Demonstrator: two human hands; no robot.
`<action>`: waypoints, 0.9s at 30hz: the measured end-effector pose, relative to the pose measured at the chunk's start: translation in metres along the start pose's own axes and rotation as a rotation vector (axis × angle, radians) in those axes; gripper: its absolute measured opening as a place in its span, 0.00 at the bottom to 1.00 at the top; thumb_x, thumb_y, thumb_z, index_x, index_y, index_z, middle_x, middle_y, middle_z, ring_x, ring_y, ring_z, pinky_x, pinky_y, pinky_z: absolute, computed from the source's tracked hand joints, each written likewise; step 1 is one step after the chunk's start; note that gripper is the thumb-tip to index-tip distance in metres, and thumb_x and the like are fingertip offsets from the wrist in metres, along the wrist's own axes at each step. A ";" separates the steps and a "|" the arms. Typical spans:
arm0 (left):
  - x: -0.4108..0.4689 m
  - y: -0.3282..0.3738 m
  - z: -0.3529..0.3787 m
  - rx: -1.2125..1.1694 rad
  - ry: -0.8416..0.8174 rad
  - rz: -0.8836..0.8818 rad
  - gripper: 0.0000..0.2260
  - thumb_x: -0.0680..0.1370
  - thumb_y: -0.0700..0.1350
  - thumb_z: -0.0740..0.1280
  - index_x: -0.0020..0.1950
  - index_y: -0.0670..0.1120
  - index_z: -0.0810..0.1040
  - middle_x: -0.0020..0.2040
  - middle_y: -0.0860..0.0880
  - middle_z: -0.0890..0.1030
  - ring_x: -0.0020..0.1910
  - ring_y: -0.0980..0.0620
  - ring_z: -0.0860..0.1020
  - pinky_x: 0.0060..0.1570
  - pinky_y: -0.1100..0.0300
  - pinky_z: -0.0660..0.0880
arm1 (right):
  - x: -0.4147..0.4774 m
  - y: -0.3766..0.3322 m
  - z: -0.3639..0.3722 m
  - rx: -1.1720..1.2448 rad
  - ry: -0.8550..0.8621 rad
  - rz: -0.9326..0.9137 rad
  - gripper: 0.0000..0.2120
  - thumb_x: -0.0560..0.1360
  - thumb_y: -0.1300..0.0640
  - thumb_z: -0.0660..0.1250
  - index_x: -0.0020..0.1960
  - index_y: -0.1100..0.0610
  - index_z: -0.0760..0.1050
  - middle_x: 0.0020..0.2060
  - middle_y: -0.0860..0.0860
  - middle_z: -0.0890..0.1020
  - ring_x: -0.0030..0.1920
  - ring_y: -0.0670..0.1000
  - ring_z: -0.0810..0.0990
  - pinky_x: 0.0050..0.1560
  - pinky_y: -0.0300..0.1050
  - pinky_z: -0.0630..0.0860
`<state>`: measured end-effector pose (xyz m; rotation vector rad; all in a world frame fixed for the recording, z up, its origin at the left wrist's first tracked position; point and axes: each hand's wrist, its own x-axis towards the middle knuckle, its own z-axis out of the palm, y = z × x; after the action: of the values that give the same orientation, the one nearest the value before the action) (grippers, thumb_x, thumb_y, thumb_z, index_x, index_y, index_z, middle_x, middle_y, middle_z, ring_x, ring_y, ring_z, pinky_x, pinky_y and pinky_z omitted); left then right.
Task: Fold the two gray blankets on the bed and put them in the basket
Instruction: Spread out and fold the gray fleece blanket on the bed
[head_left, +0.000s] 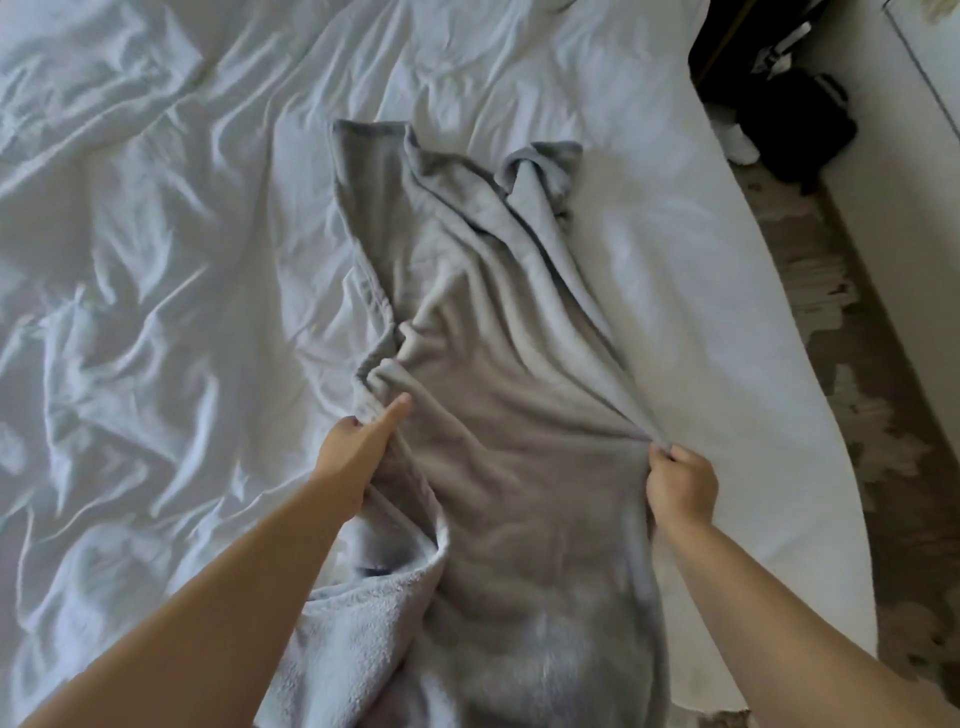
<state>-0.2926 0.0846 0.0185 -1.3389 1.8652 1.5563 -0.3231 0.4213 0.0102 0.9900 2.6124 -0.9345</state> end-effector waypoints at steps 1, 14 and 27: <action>0.001 0.000 -0.001 0.073 0.009 0.029 0.25 0.61 0.66 0.74 0.41 0.46 0.78 0.35 0.48 0.82 0.37 0.49 0.80 0.39 0.55 0.77 | 0.004 0.002 -0.013 -0.018 0.034 0.010 0.15 0.78 0.58 0.62 0.43 0.69 0.78 0.45 0.69 0.80 0.48 0.65 0.79 0.44 0.50 0.70; -0.030 0.032 -0.035 -0.293 -0.248 -0.440 0.11 0.64 0.44 0.67 0.24 0.40 0.80 0.28 0.41 0.80 0.26 0.44 0.80 0.36 0.47 0.81 | 0.011 -0.020 -0.073 0.579 -0.479 0.623 0.15 0.78 0.52 0.61 0.51 0.62 0.80 0.42 0.60 0.86 0.39 0.58 0.85 0.43 0.49 0.79; -0.184 0.298 -0.193 -1.038 -0.306 0.588 0.10 0.75 0.34 0.57 0.39 0.42 0.75 0.27 0.48 0.77 0.26 0.55 0.78 0.30 0.64 0.77 | -0.024 -0.334 -0.275 1.223 -0.317 -0.385 0.19 0.75 0.52 0.69 0.62 0.59 0.75 0.55 0.55 0.82 0.53 0.55 0.82 0.55 0.53 0.77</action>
<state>-0.3966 -0.0294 0.3879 -0.7422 1.2979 3.0756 -0.5124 0.3868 0.3986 0.3719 1.8149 -2.6336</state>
